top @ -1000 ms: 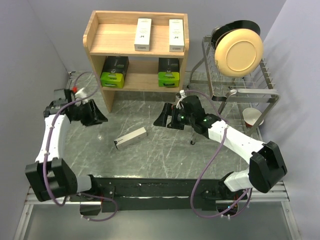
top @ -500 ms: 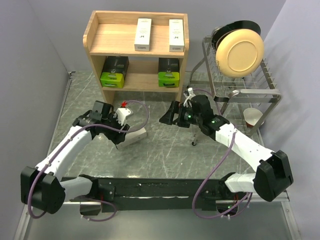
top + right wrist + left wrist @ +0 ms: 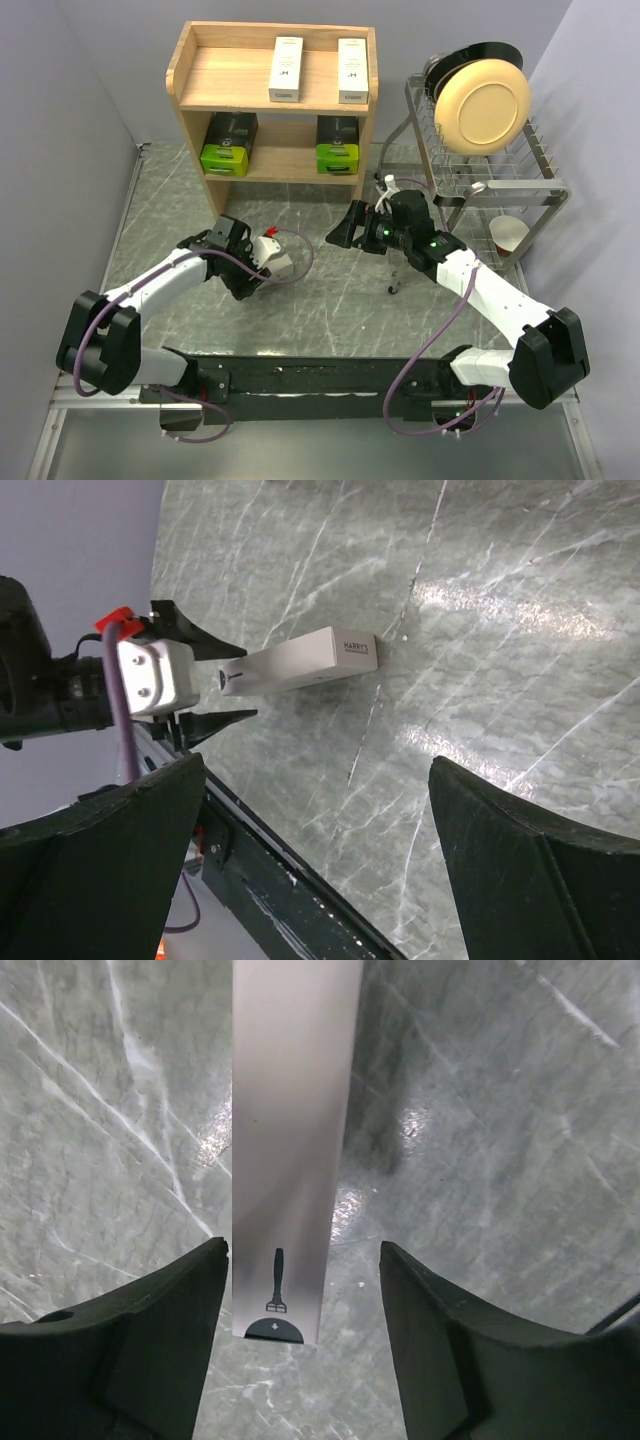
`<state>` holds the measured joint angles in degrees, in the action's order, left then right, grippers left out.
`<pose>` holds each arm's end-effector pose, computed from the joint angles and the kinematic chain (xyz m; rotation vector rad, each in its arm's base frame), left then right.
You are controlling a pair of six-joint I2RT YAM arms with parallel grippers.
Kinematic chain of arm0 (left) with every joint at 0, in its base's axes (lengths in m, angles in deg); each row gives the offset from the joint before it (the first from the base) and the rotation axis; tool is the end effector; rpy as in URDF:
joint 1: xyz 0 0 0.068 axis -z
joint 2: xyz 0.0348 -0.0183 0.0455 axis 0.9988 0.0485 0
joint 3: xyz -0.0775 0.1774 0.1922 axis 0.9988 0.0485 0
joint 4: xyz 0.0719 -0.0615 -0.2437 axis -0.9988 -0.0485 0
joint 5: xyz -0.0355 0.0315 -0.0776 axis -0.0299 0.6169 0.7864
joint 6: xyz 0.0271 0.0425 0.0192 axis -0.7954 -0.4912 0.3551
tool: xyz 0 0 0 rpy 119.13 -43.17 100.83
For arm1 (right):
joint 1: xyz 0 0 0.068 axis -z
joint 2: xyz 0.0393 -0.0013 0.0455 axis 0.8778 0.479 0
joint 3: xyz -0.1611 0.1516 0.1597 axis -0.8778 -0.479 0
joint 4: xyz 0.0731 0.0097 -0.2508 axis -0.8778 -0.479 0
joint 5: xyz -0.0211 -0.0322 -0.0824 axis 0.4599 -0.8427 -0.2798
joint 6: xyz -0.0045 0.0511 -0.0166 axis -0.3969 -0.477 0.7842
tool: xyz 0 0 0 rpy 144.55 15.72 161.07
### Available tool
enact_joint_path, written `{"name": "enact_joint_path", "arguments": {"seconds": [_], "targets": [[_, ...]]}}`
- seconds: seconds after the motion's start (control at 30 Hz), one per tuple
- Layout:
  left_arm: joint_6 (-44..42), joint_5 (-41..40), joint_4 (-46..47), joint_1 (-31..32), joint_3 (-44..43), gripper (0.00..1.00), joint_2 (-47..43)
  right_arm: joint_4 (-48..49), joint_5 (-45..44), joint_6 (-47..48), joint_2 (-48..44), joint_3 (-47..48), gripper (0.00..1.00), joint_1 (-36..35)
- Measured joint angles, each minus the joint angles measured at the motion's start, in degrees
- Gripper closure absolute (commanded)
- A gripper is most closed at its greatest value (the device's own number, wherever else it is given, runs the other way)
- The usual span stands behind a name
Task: Place and organize the shaving razors onto the shelf
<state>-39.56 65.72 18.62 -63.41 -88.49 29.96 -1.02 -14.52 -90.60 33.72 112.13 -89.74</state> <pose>0.2237 -0.1061 0.2000 1.2513 2.3747 -0.2245 0.2394 0.1434 0.2868 -0.0538 2.2227 1.0520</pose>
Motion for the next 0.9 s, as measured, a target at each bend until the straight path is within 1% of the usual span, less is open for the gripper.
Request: {"name": "enact_joint_path", "arguments": {"seconds": [0.07, 0.1, 0.2, 0.3, 0.43, 0.57, 0.7, 0.8, 0.9], "targets": [[0.04, -0.57, 0.50, 0.02, 0.28, 0.51, 0.39, 0.02, 0.00, 0.11, 0.00, 0.00, 0.00, 0.02], [0.33, -0.76, 0.87, 0.02, 0.28, 0.59, 0.59, 0.02, 0.13, 0.13, 0.00, 0.00, 0.00, 0.02], [0.92, -1.60, 1.68, 0.02, 0.28, 0.73, 1.27, 0.13, 0.74, 0.28, 0.02, 0.00, 0.00, 0.02], [1.55, -1.73, 1.77, 0.02, 0.20, 0.79, 1.27, 0.15, 1.46, 0.39, 0.24, 0.11, 0.00, 0.02], [2.05, -0.68, -1.55, -0.37, -1.25, 0.78, 0.61, 0.00, 2.10, 1.31, 0.68, 1.27, 0.00, 0.00], [2.47, 5.18, -9.01, -2.45, -5.42, 0.76, -3.65, -1.11, 2.97, 3.19, 0.72, 4.50, 0.00, -0.11], [3.37, 11.37, -17.07, -3.98, -14.40, 0.73, -9.44, -3.67, 4.35, 5.55, 1.99, 9.29, 0.00, -0.17], [5.16, 15.17, -21.00, -3.98, -21.90, 0.73, -12.41, -5.16, 5.33, 7.54, 4.28, 11.65, 0.01, -0.17], [7.63, 17.59, -22.91, -4.07, -28.79, 0.71, -13.84, -6.40, 5.68, 9.16, 6.14, 12.15, 0.01, -0.35]]}}
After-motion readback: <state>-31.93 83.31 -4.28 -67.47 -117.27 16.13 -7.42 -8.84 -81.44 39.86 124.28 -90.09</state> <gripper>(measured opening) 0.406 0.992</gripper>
